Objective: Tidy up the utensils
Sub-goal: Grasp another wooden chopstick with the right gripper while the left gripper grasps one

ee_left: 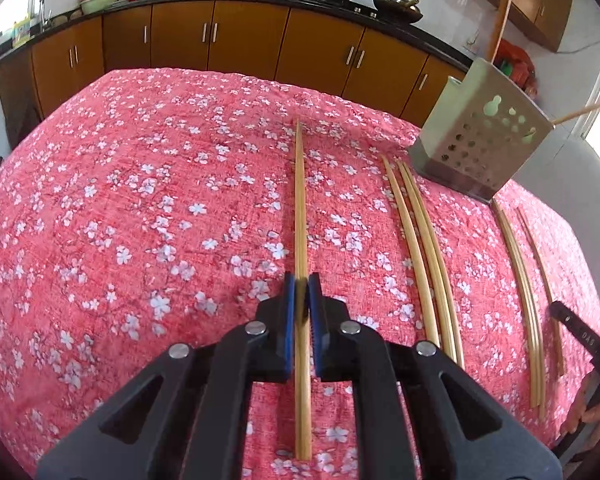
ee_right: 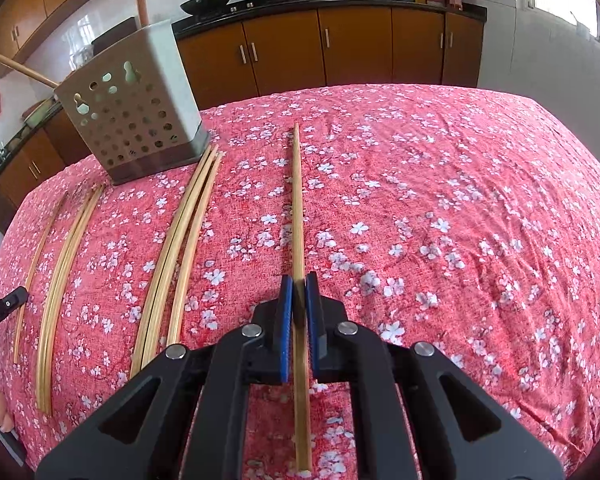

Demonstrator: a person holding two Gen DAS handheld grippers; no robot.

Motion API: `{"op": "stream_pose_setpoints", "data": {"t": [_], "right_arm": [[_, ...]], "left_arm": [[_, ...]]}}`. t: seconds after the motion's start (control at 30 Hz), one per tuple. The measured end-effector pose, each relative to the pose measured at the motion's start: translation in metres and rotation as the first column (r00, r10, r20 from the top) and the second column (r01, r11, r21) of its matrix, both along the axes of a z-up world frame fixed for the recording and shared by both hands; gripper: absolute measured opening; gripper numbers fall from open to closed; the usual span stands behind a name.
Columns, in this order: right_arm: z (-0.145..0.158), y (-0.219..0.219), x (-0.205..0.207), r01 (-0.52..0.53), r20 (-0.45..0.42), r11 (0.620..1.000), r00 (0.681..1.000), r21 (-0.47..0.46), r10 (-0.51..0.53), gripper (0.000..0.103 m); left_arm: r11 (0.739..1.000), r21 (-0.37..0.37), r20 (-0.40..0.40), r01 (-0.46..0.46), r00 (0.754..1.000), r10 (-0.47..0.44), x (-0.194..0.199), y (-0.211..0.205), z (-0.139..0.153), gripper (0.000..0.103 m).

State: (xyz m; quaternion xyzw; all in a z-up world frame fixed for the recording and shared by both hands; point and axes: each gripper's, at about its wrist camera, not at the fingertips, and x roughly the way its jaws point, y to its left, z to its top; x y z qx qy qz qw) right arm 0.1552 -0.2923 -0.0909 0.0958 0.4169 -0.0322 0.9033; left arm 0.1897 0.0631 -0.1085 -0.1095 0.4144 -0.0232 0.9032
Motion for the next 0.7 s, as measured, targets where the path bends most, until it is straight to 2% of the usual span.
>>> {"op": "stream_pose_setpoints", "data": {"t": [0.3,0.7], "right_arm": [[-0.002,-0.003,-0.001,0.000,0.005,1.000,1.000,0.028,0.000,0.008],[0.000,-0.003,-0.002,0.000,0.003,1.000,1.000,0.029,0.000,0.008]], "left_arm": [[0.994,-0.106,0.007,-0.006,1.000,0.007,-0.007,0.014,0.001,0.011],[0.997,-0.082,0.004,-0.014,1.000,0.014,-0.004,0.007,0.004,0.011]]}}
